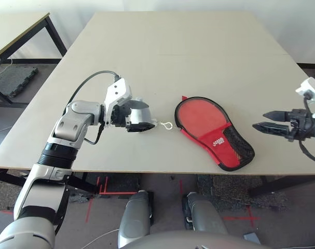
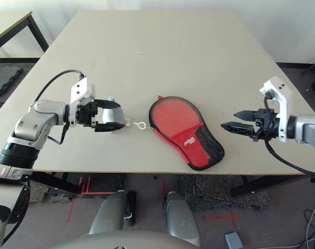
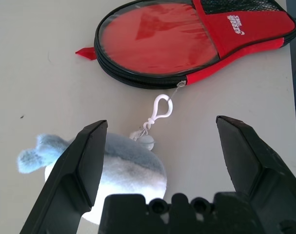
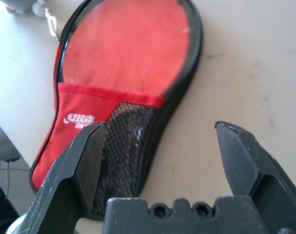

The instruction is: Store the ping-pong paddle in its case and zip it.

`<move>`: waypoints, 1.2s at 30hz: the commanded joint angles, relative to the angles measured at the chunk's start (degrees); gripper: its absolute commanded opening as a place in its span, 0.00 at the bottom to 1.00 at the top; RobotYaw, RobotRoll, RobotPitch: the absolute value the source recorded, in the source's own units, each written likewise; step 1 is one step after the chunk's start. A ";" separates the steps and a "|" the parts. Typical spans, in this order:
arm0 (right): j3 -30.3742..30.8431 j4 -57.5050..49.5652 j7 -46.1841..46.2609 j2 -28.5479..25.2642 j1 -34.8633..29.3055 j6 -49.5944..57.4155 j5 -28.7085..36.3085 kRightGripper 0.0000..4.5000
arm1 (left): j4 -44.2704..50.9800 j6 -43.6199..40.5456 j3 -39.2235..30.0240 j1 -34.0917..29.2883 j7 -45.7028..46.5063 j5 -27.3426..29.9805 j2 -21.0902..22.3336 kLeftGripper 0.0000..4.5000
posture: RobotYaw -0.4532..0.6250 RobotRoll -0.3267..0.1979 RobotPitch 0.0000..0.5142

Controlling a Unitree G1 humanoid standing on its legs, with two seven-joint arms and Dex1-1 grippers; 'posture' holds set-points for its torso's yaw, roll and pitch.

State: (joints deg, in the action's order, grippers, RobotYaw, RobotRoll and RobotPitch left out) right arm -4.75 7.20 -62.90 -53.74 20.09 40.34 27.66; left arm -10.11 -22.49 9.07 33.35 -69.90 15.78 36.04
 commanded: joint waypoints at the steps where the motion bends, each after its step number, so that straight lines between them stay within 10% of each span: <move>1: 2.74 2.36 1.96 4.03 2.97 -6.56 -3.96 0.99 | -0.03 -0.24 -0.15 -0.05 0.10 -0.19 0.31 1.00 | 0.48 0.62 0.15; 15: 8.82 14.39 2.24 15.43 11.01 -9.43 -10.06 0.99 | -2.50 0.34 -2.41 -0.51 1.56 -0.55 2.58 1.00 | 0.50 0.62 0.15; 36: 9.52 15.90 2.15 18.71 8.29 -8.29 -12.78 0.99 | -4.30 -0.02 -1.47 -1.20 8.19 -5.45 2.65 1.00 | 0.50 0.62 0.19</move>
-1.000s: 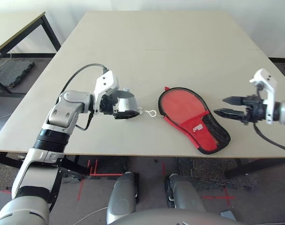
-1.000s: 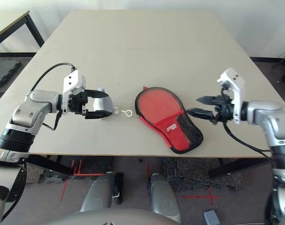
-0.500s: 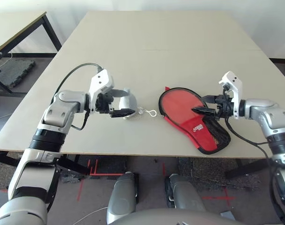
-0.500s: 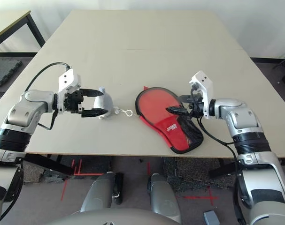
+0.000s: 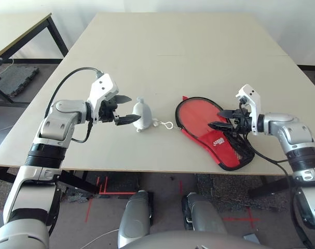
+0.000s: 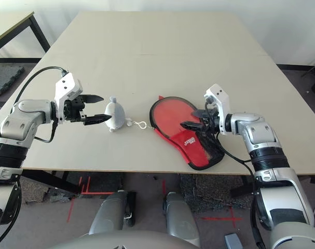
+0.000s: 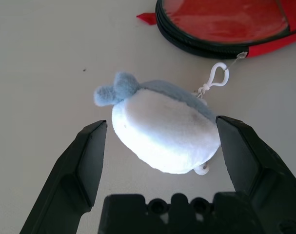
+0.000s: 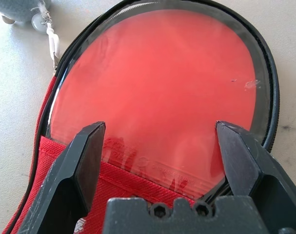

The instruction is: Store the ping-pong paddle in its case and zip it.

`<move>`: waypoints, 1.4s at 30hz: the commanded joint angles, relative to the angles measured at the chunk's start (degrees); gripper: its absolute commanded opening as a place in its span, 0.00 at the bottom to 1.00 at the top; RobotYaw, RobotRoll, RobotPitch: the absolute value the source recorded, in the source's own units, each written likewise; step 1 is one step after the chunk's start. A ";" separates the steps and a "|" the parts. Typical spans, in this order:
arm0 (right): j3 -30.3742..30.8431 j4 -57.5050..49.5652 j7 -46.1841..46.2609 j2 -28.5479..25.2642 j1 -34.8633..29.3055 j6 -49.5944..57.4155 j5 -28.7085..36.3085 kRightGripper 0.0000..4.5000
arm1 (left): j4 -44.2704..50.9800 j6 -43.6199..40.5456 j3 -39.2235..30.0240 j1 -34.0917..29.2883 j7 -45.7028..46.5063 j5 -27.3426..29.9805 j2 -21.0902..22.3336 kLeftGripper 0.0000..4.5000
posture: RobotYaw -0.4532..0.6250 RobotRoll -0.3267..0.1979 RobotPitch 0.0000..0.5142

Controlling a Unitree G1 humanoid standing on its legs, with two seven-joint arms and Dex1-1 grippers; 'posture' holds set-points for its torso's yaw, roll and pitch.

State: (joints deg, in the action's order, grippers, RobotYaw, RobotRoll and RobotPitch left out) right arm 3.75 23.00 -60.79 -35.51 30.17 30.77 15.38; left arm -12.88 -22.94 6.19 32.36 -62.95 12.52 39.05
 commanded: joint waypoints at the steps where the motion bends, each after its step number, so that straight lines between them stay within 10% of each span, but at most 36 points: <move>1: 0.98 -0.18 0.12 0.52 -1.92 1.42 -0.46 0.99 | -1.85 0.30 1.55 0.00 1.41 -2.34 -0.61 1.00 | 0.50 0.62 0.19; 9: 0.69 -1.53 0.57 0.81 -2.47 2.22 -0.17 0.99 | -5.45 -0.24 3.26 1.88 4.04 -4.60 -3.88 1.00 | 0.49 0.62 0.20; 21: 0.76 -2.71 2.04 2.10 -3.80 2.30 -0.22 1.00 | -10.27 -1.34 2.64 5.17 15.62 -8.45 -11.59 0.01 | 0.50 0.62 0.21; 42: 2.13 -4.54 4.35 5.47 -6.15 2.70 -0.93 1.00 | -33.46 10.92 3.84 21.69 22.53 -15.26 -17.95 0.01 | 0.48 0.62 0.22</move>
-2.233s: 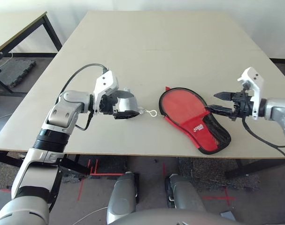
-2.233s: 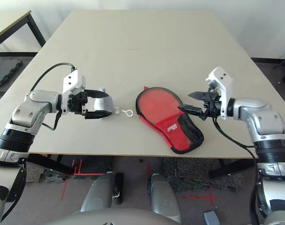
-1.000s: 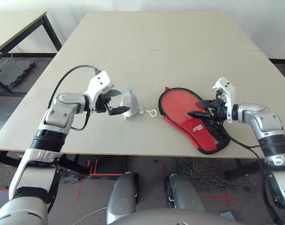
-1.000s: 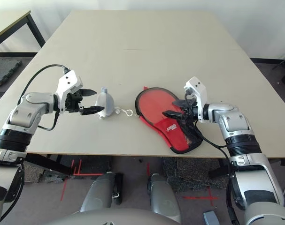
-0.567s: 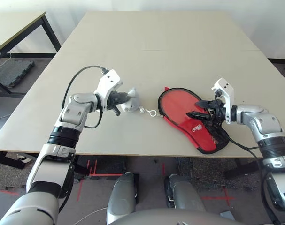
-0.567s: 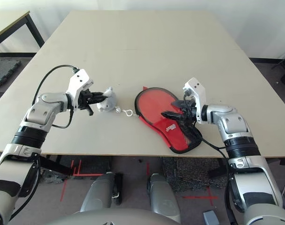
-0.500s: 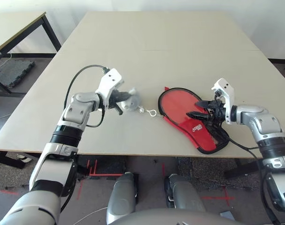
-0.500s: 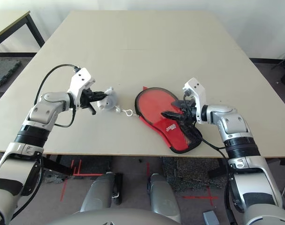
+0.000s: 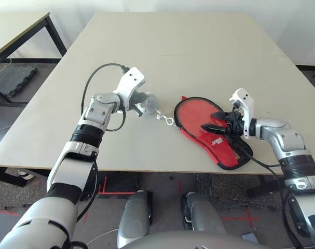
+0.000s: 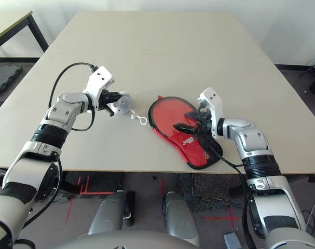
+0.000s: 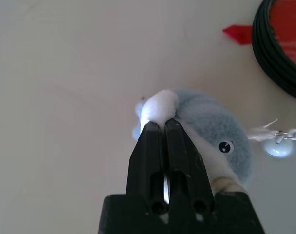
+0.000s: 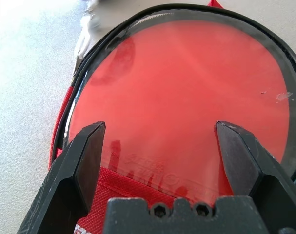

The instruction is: Store the ping-pong paddle in its case and zip it.

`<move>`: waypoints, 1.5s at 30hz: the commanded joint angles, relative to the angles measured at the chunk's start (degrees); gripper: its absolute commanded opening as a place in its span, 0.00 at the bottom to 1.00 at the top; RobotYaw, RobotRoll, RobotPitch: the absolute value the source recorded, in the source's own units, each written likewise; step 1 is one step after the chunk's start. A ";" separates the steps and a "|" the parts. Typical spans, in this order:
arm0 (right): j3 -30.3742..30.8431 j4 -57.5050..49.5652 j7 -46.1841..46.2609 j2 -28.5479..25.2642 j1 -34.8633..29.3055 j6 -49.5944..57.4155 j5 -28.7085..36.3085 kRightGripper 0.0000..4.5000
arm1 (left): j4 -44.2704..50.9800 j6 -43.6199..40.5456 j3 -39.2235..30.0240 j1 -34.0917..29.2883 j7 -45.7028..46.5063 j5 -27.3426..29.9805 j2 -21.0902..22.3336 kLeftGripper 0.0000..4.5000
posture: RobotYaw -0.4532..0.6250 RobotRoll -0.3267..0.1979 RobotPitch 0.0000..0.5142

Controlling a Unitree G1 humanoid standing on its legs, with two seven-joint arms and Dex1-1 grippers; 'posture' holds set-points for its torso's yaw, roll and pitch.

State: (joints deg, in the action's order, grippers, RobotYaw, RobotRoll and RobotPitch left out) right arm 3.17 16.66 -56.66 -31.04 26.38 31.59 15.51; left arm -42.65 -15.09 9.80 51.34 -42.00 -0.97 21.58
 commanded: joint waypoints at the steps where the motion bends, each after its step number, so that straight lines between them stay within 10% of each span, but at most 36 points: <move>1: 2.69 1.67 0.29 1.04 -2.50 1.93 -1.05 1.00 | -5.29 4.13 0.19 3.77 2.03 -2.09 -0.81 0.01 | 0.48 0.62 0.22; 38: 1.10 -8.74 5.05 -0.84 -12.51 7.74 2.45 1.00 | -32.79 27.86 -0.81 24.94 31.99 -12.11 -14.16 0.01 | 0.38 0.62 0.34; 45: 0.78 -9.74 5.93 -1.33 -13.16 8.03 3.31 1.00 | -33.06 31.48 1.25 24.36 21.70 -13.53 -20.42 0.01 | 0.36 0.62 0.32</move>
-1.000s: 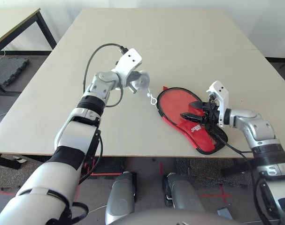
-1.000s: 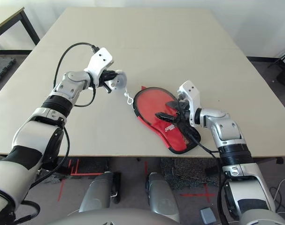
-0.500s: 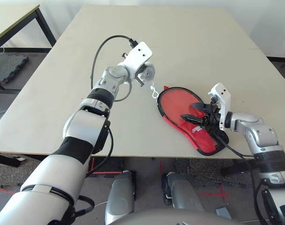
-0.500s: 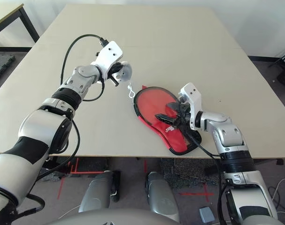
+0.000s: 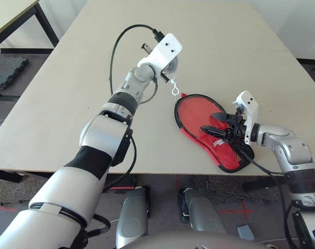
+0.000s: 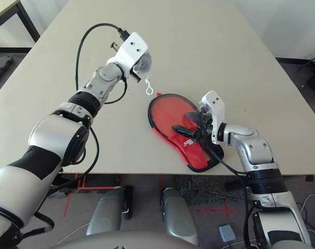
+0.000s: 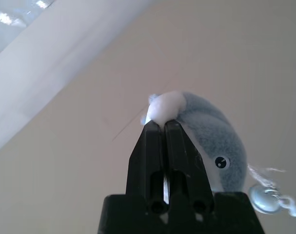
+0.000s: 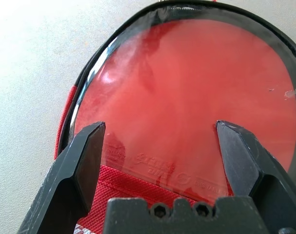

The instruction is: Store the ping-pong paddle in its case and zip it.

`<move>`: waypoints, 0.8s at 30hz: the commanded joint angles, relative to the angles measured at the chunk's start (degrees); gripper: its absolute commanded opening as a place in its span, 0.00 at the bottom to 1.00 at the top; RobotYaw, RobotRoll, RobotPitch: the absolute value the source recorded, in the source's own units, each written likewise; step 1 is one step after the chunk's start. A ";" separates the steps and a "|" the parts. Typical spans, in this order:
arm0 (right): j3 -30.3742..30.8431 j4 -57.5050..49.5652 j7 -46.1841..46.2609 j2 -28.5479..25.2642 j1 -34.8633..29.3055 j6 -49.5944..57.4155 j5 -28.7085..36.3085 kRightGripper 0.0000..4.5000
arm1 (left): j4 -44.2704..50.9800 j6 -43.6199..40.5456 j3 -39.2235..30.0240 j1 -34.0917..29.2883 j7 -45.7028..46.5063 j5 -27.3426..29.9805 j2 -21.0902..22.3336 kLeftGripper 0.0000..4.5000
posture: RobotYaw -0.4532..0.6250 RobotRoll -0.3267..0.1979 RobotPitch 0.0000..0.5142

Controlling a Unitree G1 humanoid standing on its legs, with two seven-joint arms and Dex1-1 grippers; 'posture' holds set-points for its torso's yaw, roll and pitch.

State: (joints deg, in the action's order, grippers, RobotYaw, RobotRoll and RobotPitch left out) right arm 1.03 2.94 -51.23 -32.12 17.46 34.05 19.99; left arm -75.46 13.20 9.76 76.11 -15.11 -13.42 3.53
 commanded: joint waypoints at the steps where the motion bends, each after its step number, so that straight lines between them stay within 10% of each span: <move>1: 2.91 3.92 0.59 -0.31 -4.28 5.57 -1.05 1.00 | -0.19 3.77 1.54 -0.78 -6.17 -1.32 -2.88 0.01 | 0.36 0.62 0.33; 16: 3.41 3.76 1.04 -0.68 -3.67 5.83 -0.33 1.00 | 2.02 4.09 3.79 -5.99 -29.43 -1.31 -6.02 0.01 | 0.37 0.62 0.32; 24: 4.28 6.39 0.37 -0.34 -1.79 4.69 -0.96 1.00 | 6.17 0.81 1.82 -7.92 -37.03 1.70 -3.78 0.59 | 0.41 0.62 0.30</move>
State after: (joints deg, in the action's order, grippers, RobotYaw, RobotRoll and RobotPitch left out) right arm 1.52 4.01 -50.86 -32.40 18.57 34.92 21.23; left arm -70.54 15.18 12.02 68.88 -50.62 -12.89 -0.69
